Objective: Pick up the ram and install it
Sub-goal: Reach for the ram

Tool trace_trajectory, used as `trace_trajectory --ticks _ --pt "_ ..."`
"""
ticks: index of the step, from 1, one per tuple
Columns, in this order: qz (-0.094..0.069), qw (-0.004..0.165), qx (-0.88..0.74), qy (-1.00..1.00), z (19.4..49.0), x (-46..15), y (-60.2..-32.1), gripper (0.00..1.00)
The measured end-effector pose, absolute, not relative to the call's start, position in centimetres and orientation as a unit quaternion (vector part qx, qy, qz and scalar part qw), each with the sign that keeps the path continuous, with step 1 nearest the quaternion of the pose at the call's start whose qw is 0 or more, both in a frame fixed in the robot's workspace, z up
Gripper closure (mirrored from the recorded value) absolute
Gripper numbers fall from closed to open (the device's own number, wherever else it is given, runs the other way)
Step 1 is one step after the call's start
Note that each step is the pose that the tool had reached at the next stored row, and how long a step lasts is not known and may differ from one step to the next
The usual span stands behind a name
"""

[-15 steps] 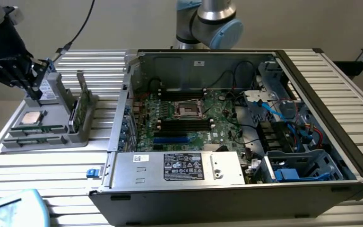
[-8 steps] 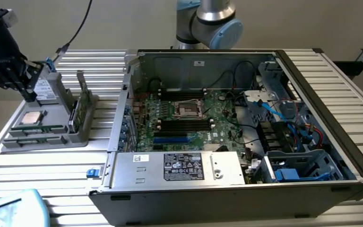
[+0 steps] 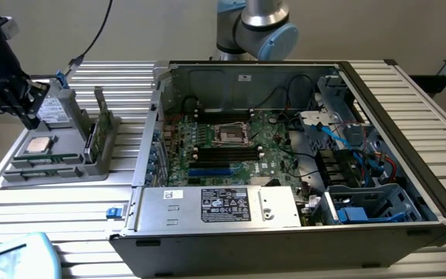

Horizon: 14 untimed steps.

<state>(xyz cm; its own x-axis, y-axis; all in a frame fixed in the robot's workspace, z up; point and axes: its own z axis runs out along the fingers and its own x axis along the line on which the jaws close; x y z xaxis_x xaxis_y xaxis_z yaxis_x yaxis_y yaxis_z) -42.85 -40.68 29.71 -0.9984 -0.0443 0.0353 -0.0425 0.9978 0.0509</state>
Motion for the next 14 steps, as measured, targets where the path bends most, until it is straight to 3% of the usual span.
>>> trace_trajectory --ticks 7,14 --pt "-0.024 0.021 0.025 -0.999 29.6 -43.4 -41.5 0.90" --pt "-0.012 0.021 0.029 -0.999 29.6 -43.5 -42.0 0.90"
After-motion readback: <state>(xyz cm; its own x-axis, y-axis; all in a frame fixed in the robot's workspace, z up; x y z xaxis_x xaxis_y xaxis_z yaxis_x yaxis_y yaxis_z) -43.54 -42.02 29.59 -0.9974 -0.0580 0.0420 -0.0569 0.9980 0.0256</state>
